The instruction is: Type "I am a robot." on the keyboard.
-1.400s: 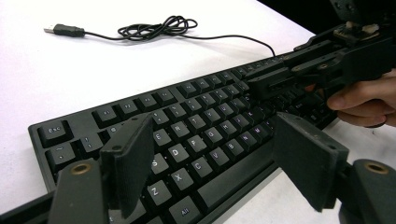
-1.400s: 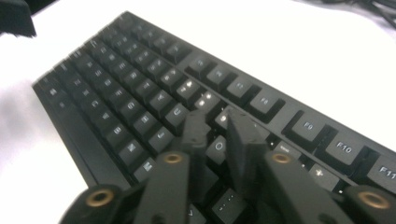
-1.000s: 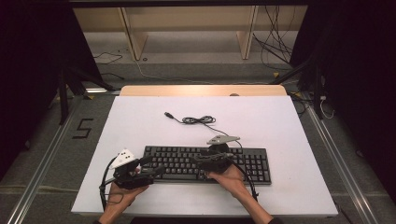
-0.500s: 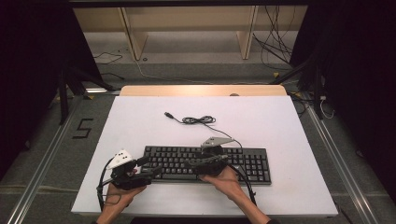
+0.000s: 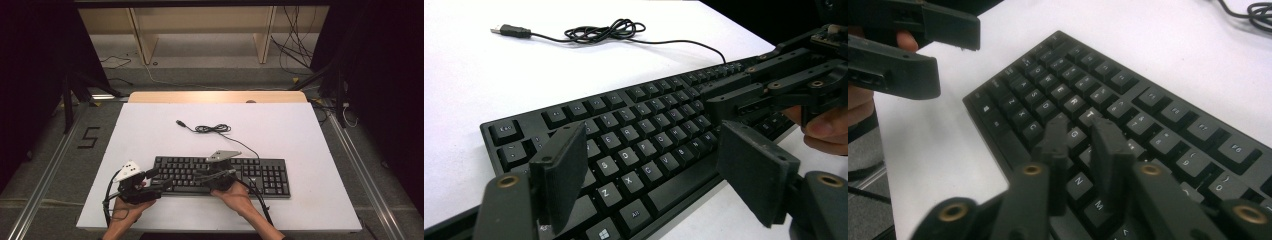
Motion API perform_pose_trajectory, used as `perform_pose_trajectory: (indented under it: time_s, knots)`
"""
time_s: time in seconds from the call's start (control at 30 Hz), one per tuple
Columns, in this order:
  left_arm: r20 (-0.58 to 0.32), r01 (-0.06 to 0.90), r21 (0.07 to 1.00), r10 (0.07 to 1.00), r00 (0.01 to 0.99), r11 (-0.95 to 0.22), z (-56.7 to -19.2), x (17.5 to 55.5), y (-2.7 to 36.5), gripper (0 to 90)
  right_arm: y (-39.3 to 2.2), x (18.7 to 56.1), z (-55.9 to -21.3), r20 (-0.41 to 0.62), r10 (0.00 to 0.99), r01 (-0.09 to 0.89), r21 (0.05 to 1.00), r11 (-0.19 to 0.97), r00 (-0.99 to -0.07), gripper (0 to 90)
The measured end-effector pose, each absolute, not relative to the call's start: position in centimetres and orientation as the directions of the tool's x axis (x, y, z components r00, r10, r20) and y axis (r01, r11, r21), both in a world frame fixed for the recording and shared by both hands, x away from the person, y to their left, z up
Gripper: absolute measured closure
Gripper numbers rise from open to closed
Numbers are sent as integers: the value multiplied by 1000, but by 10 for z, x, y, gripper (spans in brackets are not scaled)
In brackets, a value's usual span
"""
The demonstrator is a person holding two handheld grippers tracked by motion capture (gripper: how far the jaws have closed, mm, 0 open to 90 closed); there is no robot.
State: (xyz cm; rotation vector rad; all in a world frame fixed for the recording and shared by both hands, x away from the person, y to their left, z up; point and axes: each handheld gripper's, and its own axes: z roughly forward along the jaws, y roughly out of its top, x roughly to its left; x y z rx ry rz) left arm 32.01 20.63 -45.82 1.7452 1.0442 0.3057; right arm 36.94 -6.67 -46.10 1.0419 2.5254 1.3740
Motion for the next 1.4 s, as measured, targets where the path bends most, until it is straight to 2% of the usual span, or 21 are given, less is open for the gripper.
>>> perform_pose_trajectory:
  time_s: [0.23,1.4]
  knots:
    - [-262,501,860,762,592,-93,-459,319,206,280,-58,368,-466,227,587,520,757,396,-777,900]
    - [-262,499,862,762,592,-91,-458,319,206,279,-43,368,-480,213,582,530,718,452,-785,900]
